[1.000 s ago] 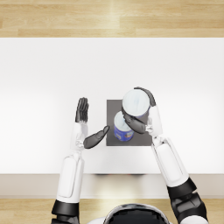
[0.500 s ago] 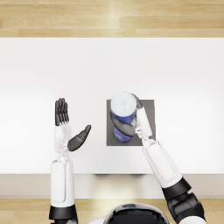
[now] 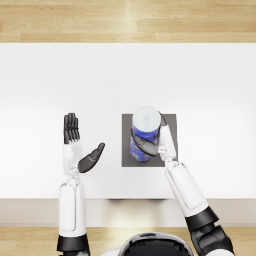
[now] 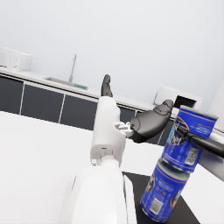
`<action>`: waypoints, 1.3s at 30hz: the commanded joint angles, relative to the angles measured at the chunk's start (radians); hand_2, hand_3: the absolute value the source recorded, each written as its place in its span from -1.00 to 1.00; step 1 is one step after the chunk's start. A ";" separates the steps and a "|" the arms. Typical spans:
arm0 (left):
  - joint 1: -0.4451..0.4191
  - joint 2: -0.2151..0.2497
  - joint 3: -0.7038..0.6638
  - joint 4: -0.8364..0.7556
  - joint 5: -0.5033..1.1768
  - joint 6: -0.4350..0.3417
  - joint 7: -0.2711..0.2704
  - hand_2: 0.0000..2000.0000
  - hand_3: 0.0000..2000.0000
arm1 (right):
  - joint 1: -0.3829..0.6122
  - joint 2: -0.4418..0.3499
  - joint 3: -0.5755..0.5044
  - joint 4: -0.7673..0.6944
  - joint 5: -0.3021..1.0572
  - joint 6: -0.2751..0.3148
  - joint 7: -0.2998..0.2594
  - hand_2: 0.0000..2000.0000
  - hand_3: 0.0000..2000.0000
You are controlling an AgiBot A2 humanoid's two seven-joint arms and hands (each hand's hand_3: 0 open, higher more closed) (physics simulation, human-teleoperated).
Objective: Pick up the blue can on the left and place it in the middle, then pick up the blue can on the right and place it on top of the can in the middle
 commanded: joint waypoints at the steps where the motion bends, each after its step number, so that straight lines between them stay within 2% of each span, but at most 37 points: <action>1: -0.001 0.000 0.000 -0.001 0.000 0.000 0.000 -1.00 -1.00 | 0.007 -0.007 -0.026 0.007 0.000 0.002 0.001 1.00 0.52; 2: 0.005 0.001 -0.001 -0.012 0.000 0.000 0.000 -1.00 -1.00 | 0.001 -0.005 -0.025 0.009 0.000 0.010 0.001 -0.36 0.19; 3: -0.002 0.001 0.000 -0.003 0.000 0.000 0.000 -1.00 -1.00 | -0.002 -0.006 -0.027 0.017 0.000 0.023 -0.001 -1.00 -0.13; 5: 0.011 0.002 -0.002 -0.009 0.000 0.000 0.000 -1.00 -1.00 | -0.002 -0.011 -0.037 0.013 0.000 -0.006 -0.009 -1.00 -0.79; 6: -0.003 0.003 -0.001 -0.005 0.000 0.000 0.000 -1.00 -1.00 | -0.001 -0.014 -0.041 0.016 0.000 -0.019 -0.011 -1.00 -1.00; 12: 0.005 0.007 0.006 -0.013 0.000 0.000 0.000 -1.00 -1.00 | 0.017 -0.037 -0.073 0.084 0.000 -0.049 -0.019 -1.00 -1.00; 13: -0.004 0.008 0.002 -0.005 0.000 0.000 0.000 -1.00 -1.00 | 0.189 0.211 0.251 0.097 0.000 -0.053 -0.020 -1.00 -1.00; 14: -0.005 0.008 0.003 -0.006 0.000 0.000 0.000 -1.00 -1.00 | 0.061 0.016 -0.015 0.117 -0.001 -0.060 -0.021 -1.00 -1.00; 20: 0.013 0.012 0.012 -0.029 0.000 0.000 0.000 -1.00 -1.00 | 0.113 -0.033 -0.088 0.178 0.000 -0.078 -0.029 -1.00 -1.00; 21: 0.017 0.013 0.012 -0.033 0.000 0.000 0.000 -1.00 -1.00 | 0.229 0.164 0.118 0.196 0.000 -0.082 -0.030 -1.00 -1.00; 22: 0.019 0.014 0.015 -0.035 0.000 0.000 0.000 -1.00 -1.00 | 0.147 0.007 -0.069 0.212 0.000 -0.083 -0.030 -1.00 -1.00; 23: 0.003 0.014 0.012 -0.024 0.000 0.000 0.000 -1.00 -1.00 | 0.155 0.004 -0.084 0.223 0.001 -0.083 -0.031 -1.00 -1.00; 29: 0.073 0.019 0.008 -0.079 0.000 0.000 0.000 -1.00 -1.00 | 0.186 -0.032 -0.226 0.324 0.000 -0.086 -0.034 -1.00 -1.00; 33: 0.134 0.017 -0.020 -0.098 0.000 0.000 0.000 -1.00 -1.00 | 0.171 -0.030 -0.341 0.366 0.000 -0.088 -0.033 -1.00 -1.00; 34: 0.144 0.015 -0.034 -0.094 0.000 0.000 0.000 -1.00 -1.00 | 0.163 -0.029 -0.372 0.371 0.000 -0.029 -0.034 -1.00 -1.00; 35: 0.141 0.015 -0.043 -0.097 0.000 0.000 0.000 -1.00 -1.00 | 0.156 -0.028 -0.406 0.375 0.000 0.051 -0.011 -1.00 -1.00; 36: 0.139 0.015 -0.054 -0.095 0.000 0.000 0.000 -1.00 -1.00 | 0.141 -0.027 -0.433 0.383 0.000 0.113 0.042 -1.00 -1.00; 37: 0.134 0.016 -0.059 -0.093 0.000 0.000 0.000 -1.00 -1.00 | 0.133 -0.027 -0.456 0.385 0.000 0.158 0.088 -1.00 -1.00; 39: 0.118 0.018 -0.076 -0.090 0.000 0.000 0.000 -1.00 -1.00 | 0.107 -0.027 -0.500 0.392 0.000 0.213 0.146 -1.00 -1.00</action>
